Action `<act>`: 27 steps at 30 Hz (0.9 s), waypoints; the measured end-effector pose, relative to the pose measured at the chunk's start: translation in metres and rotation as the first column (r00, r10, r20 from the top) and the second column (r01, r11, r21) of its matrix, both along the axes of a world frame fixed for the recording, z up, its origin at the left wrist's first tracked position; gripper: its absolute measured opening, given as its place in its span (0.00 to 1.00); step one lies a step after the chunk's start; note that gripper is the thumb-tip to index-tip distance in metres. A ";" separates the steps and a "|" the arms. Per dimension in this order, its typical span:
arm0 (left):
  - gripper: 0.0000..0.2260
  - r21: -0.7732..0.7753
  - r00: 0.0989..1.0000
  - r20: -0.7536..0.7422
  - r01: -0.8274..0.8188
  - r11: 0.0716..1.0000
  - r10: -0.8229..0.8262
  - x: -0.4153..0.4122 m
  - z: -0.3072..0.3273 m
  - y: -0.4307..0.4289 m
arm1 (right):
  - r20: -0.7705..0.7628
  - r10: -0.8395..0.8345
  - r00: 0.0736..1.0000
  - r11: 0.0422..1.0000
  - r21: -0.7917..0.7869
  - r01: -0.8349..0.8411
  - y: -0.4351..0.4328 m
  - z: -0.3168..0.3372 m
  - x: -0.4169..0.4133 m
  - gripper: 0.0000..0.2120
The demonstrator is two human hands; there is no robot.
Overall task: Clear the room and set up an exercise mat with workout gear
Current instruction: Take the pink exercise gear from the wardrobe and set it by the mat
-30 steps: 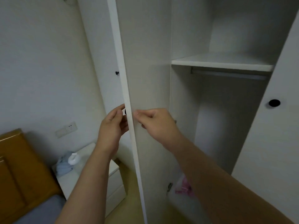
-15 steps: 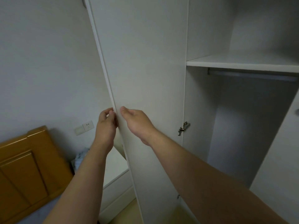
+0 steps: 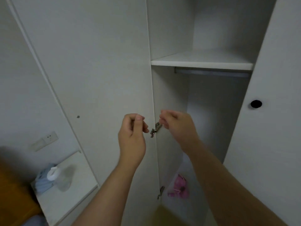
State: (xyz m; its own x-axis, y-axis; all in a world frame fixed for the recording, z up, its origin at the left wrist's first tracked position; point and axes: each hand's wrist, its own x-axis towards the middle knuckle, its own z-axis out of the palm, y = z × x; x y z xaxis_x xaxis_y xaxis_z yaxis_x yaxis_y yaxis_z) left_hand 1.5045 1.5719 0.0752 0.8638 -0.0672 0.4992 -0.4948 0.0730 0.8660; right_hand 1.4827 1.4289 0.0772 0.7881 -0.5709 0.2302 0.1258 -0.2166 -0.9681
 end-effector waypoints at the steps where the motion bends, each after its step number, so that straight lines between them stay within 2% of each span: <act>1: 0.09 0.006 0.994 -0.042 0.097 0.995 -0.097 0.001 0.000 -0.019 | 0.003 -0.072 0.997 0.997 -0.032 0.072 -0.018 -0.001 -0.010 0.11; 4: 0.13 0.003 0.941 -0.155 0.306 0.952 -0.302 0.005 0.000 -0.075 | 0.043 -0.297 0.954 0.952 -0.063 0.300 -0.068 -0.006 -0.043 0.06; 6: 0.16 -0.002 0.874 -0.257 0.425 0.905 -0.411 0.005 0.005 -0.112 | 0.071 -0.465 0.882 0.877 -0.099 0.470 -0.096 -0.006 -0.068 0.04; 8: 0.21 -0.010 0.785 -0.366 0.533 0.846 -0.499 0.002 0.013 -0.145 | 0.090 -0.611 0.787 0.780 -0.106 0.617 -0.119 -0.002 -0.090 0.07; 10: 0.25 -0.016 0.701 -0.438 0.620 0.784 -0.563 -0.004 0.021 -0.172 | 0.093 -0.691 0.717 0.711 -0.089 0.697 -0.139 0.002 -0.105 0.12; 12: 0.27 -0.053 0.626 -0.476 0.681 0.730 -0.618 -0.012 0.027 -0.193 | 0.067 -0.696 0.715 0.706 -0.115 0.699 -0.154 0.006 -0.111 0.16; 14: 0.28 -0.062 0.587 -0.476 0.720 0.691 -0.655 -0.019 0.030 -0.209 | 0.045 -0.677 0.735 0.717 -0.186 0.672 -0.166 0.011 -0.112 0.14; 17: 0.28 -0.034 0.579 -0.445 0.751 0.659 -0.683 -0.022 0.027 -0.226 | 0.054 -0.667 0.743 0.690 -0.332 0.643 -0.174 0.016 -0.110 0.08; 20: 0.29 0.001 0.591 -0.418 0.760 0.650 -0.690 -0.020 0.022 -0.234 | 0.047 -0.644 0.764 0.683 -0.414 0.602 -0.174 0.017 -0.103 0.07; 27: 0.28 0.030 0.522 -0.408 0.828 0.560 -0.749 -0.020 0.022 -0.236 | 0.007 -0.710 0.704 0.662 -0.334 0.670 -0.163 0.022 -0.098 0.09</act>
